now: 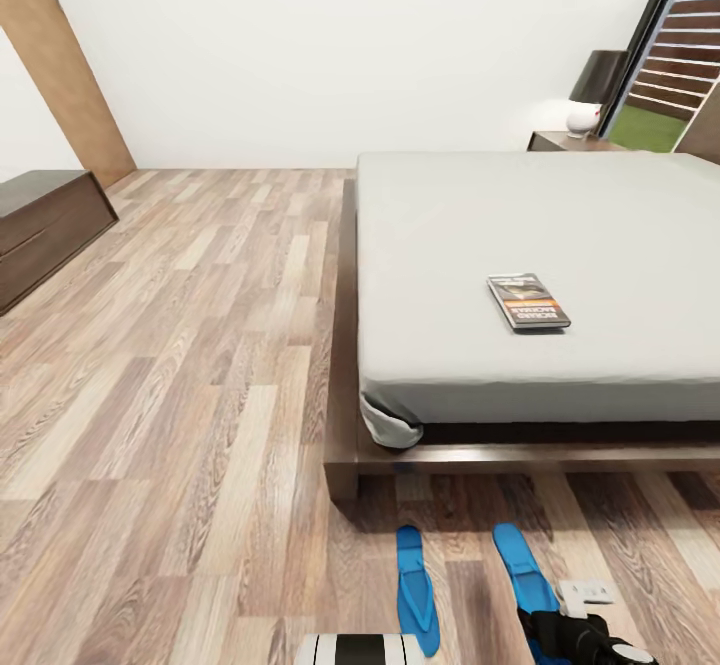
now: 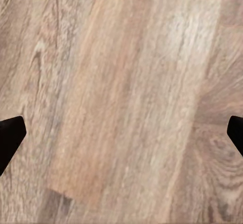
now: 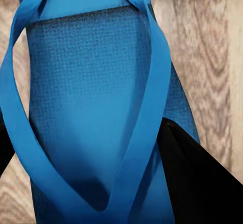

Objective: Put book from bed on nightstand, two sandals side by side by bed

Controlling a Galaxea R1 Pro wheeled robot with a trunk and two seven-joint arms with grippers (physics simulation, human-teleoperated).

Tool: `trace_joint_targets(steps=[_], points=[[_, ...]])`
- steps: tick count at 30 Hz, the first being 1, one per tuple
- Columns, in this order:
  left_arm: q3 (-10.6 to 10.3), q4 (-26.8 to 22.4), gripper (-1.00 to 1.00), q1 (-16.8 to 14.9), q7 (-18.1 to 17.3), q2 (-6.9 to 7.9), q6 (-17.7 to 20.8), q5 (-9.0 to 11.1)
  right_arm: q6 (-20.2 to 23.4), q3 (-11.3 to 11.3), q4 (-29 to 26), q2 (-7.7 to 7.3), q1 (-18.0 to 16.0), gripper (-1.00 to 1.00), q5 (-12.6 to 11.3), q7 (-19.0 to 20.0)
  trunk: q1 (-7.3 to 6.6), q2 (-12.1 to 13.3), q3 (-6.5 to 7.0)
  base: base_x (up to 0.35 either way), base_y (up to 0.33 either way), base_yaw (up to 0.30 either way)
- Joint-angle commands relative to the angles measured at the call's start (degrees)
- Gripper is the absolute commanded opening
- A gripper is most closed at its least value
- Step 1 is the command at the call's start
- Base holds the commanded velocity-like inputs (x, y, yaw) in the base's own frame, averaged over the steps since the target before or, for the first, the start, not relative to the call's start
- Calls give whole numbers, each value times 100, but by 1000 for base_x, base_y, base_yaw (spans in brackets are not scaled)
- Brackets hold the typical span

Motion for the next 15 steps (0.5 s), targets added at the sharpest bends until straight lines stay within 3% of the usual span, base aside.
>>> trace_joint_targets(steps=[1,11,15], points=[[-44,6,100,-3,-25,0,-9,61,26,11,16,-19,-16,-100,-55,-36,-1,-2,-5,0,249,0],[-46,7,100,-3,-16,0,-9,54,-17,11,283,-74,-129,-100,-55,-52,-1,-2,-5,16,77,0],[-73,7,100,-4,-9,-13,-8,52,-77,11,841,-153,-524,-100,-54,-61,-1,-2,-5,38,6,0]])
